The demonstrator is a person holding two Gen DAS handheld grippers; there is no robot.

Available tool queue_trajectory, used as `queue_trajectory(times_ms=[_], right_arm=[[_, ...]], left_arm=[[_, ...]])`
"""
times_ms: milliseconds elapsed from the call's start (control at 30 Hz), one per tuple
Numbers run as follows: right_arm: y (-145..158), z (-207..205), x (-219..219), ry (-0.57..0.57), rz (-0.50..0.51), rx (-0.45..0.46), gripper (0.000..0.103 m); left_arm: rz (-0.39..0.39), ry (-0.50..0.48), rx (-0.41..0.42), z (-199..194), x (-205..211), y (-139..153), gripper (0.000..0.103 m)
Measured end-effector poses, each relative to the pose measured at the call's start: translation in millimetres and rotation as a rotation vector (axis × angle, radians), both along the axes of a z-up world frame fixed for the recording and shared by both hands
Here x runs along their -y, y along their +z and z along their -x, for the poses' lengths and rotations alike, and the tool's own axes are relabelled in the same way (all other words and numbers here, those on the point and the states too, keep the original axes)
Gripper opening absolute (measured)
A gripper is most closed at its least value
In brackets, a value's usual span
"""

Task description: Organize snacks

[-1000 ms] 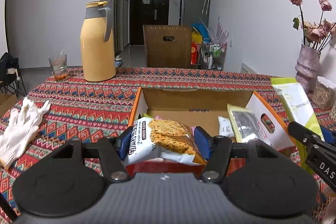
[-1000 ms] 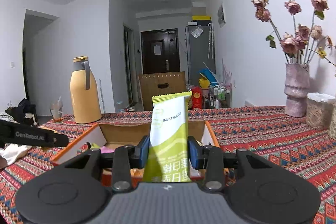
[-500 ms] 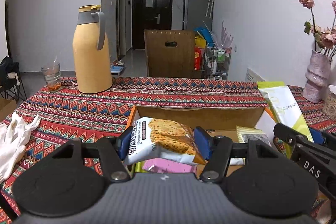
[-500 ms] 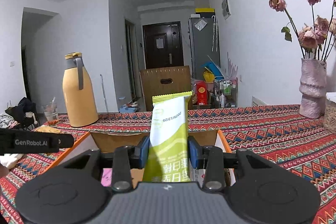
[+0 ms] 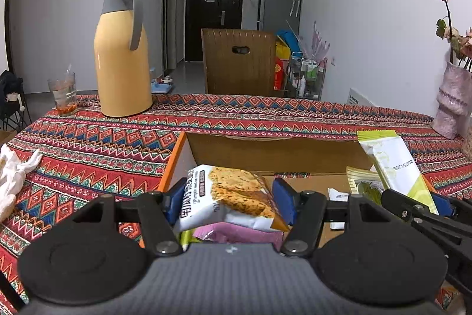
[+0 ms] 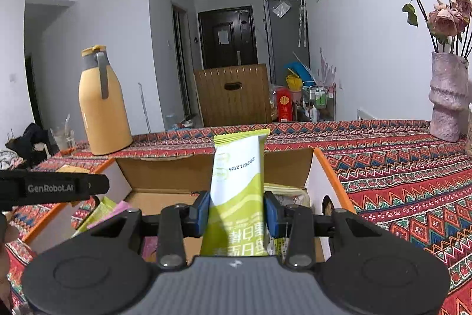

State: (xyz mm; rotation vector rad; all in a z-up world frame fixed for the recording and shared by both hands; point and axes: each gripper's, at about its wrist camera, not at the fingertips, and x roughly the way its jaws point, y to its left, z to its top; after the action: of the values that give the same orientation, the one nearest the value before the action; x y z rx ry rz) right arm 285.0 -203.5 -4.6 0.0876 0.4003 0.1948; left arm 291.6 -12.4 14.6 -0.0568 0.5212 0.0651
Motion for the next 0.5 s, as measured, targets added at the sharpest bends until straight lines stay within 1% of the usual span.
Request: queue_trajectory(times_ms=[100, 133, 200, 233, 267, 300, 333, 400, 433, 467, 500], right_arm=[[-1, -1, 0, -0.009, 0.001, -0.010, 0.039], [-2, -2, 0, -0.011, 0.000, -0.013, 0.041], [-1, -3, 1, -0.024, -0.005, -0.014, 0.040], [-1, -3, 3, -0.028, -0.009, -0.014, 0.046], [-1, -2, 5, -0.032, -0.017, -0.013, 0.050], [-1, -1, 6, -0.039, -0.023, -0.010, 0.062], [0, -1, 8, -0.045, -0.027, -0.004, 0.075], [1, 1, 11, -0.058, -0.035, 0.007, 0.092], [1, 1, 12, -0.063, -0.039, 0.011, 0.096], [2, 1, 13, -0.064, -0.044, 0.011, 0.099], [2, 1, 13, -0.065, -0.047, 0.011, 0.103]], left_arm=[[-0.009, -0.003, -0.005, -1, 1, -3, 0.064], [-0.011, -0.002, -0.006, -1, 1, -4, 0.065], [-0.014, 0.003, 0.000, 0, 1, -4, 0.066], [-0.010, 0.000, 0.002, 0, 0, -3, 0.068], [-0.006, -0.001, 0.006, 1, -1, -3, 0.076], [-0.005, 0.004, 0.016, 3, -1, -2, 0.084], [-0.006, 0.009, 0.026, 4, -1, -1, 0.087], [-0.004, 0.017, 0.040, 6, -2, 0, 0.098], [-0.001, 0.020, 0.046, 7, -2, 1, 0.100], [0.002, 0.024, 0.054, 8, -2, 1, 0.103], [0.002, 0.026, 0.057, 8, -3, 1, 0.103]])
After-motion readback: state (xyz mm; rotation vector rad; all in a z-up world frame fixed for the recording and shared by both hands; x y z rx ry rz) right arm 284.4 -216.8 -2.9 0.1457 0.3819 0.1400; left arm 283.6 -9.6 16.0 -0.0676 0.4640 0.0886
